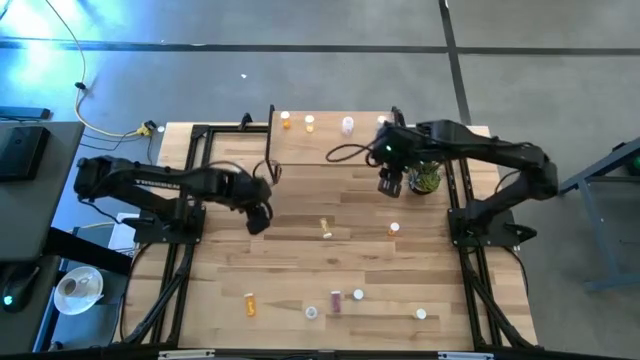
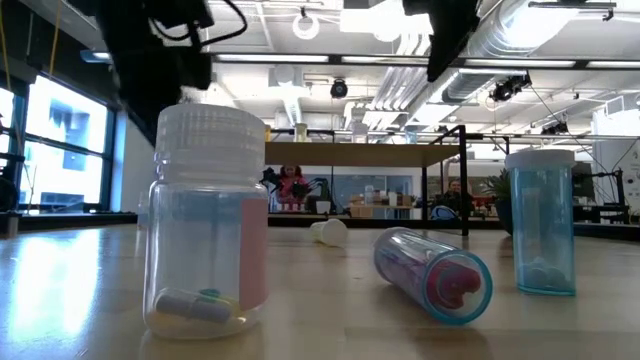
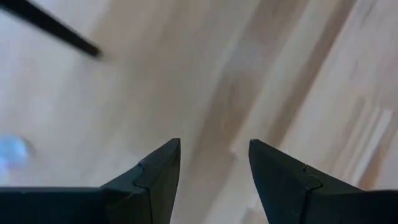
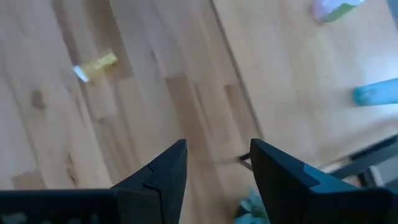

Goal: Pick and place medicine bottles onto shelf by color
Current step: Put the top white pill bottle on the shelf aligned with the other white pill bottle

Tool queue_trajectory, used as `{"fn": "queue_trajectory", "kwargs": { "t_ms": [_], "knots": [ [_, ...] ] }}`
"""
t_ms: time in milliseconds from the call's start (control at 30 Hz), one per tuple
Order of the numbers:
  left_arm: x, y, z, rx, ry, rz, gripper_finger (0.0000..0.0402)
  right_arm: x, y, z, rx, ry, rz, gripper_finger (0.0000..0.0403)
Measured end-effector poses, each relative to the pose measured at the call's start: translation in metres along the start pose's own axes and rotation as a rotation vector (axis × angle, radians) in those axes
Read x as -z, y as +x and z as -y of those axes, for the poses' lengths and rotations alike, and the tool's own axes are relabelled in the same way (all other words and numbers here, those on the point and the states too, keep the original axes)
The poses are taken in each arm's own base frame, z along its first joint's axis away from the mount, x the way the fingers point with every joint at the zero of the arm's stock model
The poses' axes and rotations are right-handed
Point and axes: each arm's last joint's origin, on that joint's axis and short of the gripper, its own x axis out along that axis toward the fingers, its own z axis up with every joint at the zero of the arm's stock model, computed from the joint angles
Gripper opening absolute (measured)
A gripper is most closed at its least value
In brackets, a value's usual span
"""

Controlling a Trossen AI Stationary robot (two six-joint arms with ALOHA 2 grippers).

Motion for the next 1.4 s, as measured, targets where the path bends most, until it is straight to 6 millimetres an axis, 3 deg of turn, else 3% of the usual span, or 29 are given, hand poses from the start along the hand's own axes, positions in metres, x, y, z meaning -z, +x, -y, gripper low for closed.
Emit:
{"fn": "queue_trajectory", "kwargs": {
  "t_ms": [367, 600, 933, 1400],
  "knots": [
    [0.032, 0.0, 0.037, 0.052, -0.022, -0.04, 0.0181, 0.034, 0.013, -0.027, -0.001, 0.128, 0.046, 0.0167],
    [0.038, -0.002, 0.04, -0.045, -0.015, 0.02, 0.0182, 0.05, 0.033, -0.045, 0.035, 0.141, 0.006, 0.0167],
    [0.032, 0.001, -0.008, -0.337, -0.148, -0.084, 0.0182, 0.059, 0.037, -0.063, 0.058, 0.133, 0.022, 0.0167],
    [0.013, 0.006, -0.07, -0.486, -0.405, -0.117, 0.0182, 0.062, 0.034, -0.073, 0.049, 0.106, 0.034, 0.0167]
  ]
}}
